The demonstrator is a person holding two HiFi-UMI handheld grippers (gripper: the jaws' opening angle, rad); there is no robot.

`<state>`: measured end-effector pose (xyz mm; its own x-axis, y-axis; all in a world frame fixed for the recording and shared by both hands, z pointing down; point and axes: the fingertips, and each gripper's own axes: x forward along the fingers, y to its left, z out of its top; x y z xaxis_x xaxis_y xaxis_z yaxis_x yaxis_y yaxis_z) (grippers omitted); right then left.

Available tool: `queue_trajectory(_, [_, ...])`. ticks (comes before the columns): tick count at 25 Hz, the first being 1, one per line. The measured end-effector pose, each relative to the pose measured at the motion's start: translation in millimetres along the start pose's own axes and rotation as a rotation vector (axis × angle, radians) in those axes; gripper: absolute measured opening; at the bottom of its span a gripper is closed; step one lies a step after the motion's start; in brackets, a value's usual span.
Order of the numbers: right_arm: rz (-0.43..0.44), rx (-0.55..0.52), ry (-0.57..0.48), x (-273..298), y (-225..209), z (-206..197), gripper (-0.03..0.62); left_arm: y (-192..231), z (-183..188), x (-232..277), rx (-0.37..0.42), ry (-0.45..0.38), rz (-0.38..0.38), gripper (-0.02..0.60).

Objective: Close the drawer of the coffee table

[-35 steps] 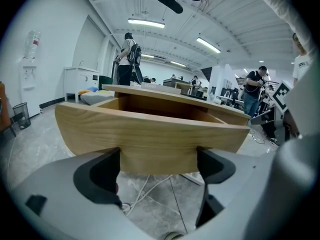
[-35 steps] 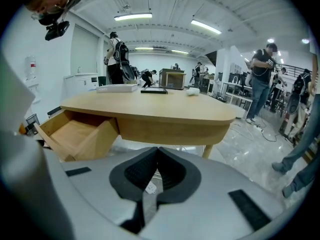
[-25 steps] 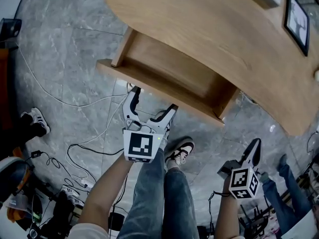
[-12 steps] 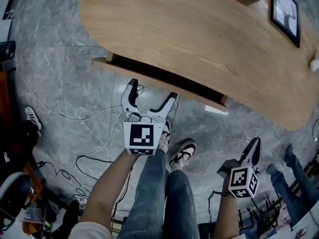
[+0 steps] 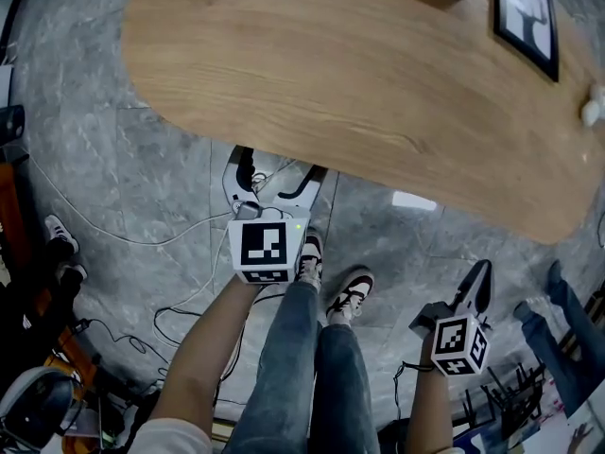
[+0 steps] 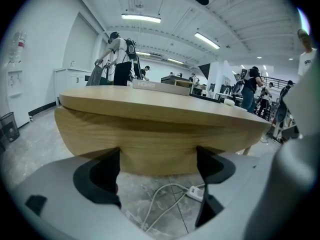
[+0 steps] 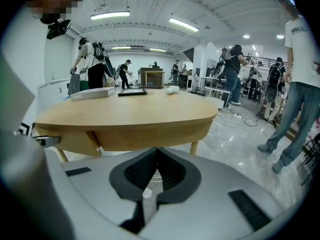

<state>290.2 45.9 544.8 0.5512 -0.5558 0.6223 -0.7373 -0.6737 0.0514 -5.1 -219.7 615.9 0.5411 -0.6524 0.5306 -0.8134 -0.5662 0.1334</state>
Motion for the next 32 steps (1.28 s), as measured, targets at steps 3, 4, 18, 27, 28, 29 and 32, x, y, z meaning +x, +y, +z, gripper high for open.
queue_trajectory(3, [-0.005, 0.004, -0.001, 4, -2, 3, 0.002, 0, 5, 8, 0.000, 0.001, 0.001, 0.480])
queue_trajectory(4, [-0.005, 0.005, -0.002, 6, -2, 4, 0.002, 0, 6, 10, 0.000, 0.001, 0.001, 0.479])
queue_trajectory(18, [0.019, 0.015, -0.038, 3, -3, 14, 0.002, 1, 10, 19, 0.031, -0.021, 0.002, 0.479])
queue_trajectory(27, [0.081, 0.045, -0.118, -35, -21, 59, 0.002, -40, 35, -75, 0.003, -0.010, -0.022, 0.390])
queue_trajectory(28, [0.100, 0.047, -0.138, -41, -21, 71, 0.002, -47, 53, -91, -0.010, -0.040, -0.025, 0.370])
queue_trajectory(29, [0.120, 0.043, -0.157, -50, -21, 85, 0.002, -55, 74, -108, -0.024, -0.071, -0.029, 0.347])
queue_trajectory(32, [0.184, -0.014, -0.197, -99, -24, 132, 0.002, -83, 141, -171, -0.076, -0.133, -0.015, 0.263])
